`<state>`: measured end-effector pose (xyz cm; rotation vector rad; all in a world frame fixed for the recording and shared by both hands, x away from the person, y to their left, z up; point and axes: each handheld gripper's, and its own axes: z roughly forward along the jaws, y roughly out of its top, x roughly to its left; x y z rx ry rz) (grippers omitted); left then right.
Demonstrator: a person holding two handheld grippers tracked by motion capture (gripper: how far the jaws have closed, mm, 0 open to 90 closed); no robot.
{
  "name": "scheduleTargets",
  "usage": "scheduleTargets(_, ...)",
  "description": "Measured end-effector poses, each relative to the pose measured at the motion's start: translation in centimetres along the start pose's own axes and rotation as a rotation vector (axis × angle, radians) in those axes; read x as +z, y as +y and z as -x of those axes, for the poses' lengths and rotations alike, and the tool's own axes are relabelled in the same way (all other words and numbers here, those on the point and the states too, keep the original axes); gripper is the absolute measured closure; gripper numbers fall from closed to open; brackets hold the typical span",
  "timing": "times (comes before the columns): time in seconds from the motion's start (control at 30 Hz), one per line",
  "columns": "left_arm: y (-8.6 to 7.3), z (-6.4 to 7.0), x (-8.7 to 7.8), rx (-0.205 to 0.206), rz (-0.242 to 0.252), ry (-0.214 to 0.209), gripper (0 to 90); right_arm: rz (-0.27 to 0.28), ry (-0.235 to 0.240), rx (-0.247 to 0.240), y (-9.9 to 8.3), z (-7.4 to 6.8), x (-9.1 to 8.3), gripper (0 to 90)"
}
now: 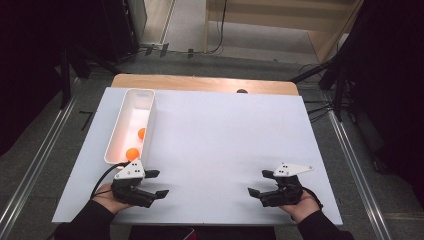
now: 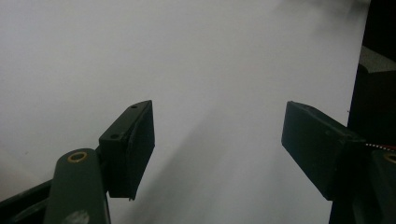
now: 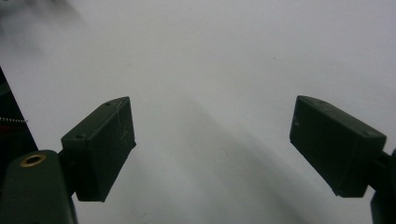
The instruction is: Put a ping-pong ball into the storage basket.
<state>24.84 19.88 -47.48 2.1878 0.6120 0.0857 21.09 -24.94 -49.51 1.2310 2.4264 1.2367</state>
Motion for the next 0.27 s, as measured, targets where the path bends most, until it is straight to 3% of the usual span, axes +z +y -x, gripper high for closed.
scheduleTargets(0.27,0.03,0.02,0.04,0.002,0.002,-0.007,26.0,-0.002,0.001,-0.002,0.0,-0.02,0.01,12.5)
